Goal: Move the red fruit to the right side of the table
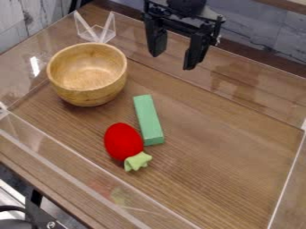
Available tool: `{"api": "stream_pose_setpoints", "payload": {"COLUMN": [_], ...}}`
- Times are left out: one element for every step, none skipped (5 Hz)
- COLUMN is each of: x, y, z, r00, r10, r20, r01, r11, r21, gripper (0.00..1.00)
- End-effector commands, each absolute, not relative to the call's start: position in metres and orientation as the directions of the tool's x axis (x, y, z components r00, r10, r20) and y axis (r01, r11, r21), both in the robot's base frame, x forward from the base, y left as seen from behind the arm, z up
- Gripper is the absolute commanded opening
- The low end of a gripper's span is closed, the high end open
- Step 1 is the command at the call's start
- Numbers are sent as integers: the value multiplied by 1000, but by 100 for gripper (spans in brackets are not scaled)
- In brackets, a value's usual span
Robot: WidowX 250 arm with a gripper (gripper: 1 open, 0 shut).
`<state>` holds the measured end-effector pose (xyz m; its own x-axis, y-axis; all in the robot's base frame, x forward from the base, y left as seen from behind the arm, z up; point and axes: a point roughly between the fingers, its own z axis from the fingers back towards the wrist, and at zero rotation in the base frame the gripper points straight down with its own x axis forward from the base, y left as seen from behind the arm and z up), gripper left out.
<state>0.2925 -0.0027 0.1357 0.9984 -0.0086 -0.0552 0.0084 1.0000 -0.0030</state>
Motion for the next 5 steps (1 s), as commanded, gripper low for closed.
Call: {"api": "stream_pose_setpoints", "payload": {"x": [273,239,215,201,197], "y": [7,22,36,45,45], "z": [122,105,98,92,74], "r00": [998,991,969,917,912], "r10": [27,119,246,399,410], "r20": [-63,-67,-36,-15,-5], "r01": [-27,-120,-247,-399,-409], "r11": [1000,993,969,915,908], "r21": [-4,-10,-26,-54,-89], "gripper": [100,100,100,100,100]}}
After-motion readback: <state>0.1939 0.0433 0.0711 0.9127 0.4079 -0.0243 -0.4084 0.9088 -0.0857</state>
